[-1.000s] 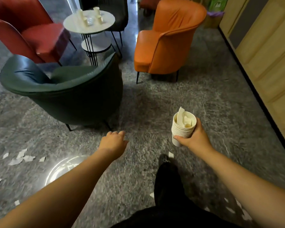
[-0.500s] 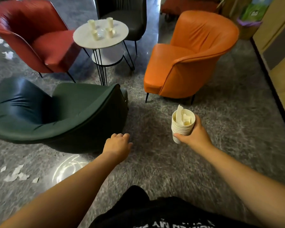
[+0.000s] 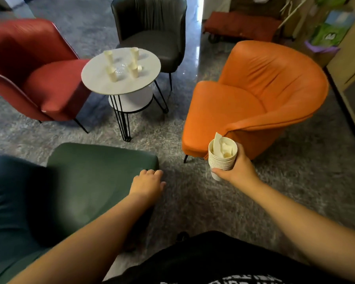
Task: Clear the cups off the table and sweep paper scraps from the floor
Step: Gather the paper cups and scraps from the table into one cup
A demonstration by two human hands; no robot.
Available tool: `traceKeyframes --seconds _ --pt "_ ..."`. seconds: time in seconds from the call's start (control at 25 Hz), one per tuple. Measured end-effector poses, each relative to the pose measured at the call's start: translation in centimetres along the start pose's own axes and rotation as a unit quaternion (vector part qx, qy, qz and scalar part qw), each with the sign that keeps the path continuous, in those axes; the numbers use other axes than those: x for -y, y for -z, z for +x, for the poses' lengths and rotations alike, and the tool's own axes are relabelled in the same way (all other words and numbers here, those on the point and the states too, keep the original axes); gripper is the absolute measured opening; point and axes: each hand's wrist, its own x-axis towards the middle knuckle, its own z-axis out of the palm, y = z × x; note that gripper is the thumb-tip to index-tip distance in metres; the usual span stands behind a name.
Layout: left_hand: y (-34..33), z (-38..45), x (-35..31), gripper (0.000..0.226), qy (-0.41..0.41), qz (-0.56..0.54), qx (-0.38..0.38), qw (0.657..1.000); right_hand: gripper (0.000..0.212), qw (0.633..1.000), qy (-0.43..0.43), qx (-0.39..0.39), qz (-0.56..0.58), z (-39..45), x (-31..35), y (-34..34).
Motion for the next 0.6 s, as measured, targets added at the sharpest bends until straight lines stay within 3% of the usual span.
traceKeyframes --seconds 0.2,0.44,0.6 --pt "4.2 9.9 2.9 0.044 0.029 -0.015 -0.006 0.999 0.093 0.999 -0.023 0.010 -0.021 11.2 1.6 -1.4" --pt "8.4 22.5 7.0 0.046 0.084 -0.038 -0.035 0.995 0.081 0.997 0.047 0.063 -0.020 27.3 3.8 -5.2" --pt "11.8 29.6 9.7 0.045 0.138 -0.056 -0.043 0.988 0.086 0.991 0.077 0.113 -0.003 37.3 6.1 -7.1"
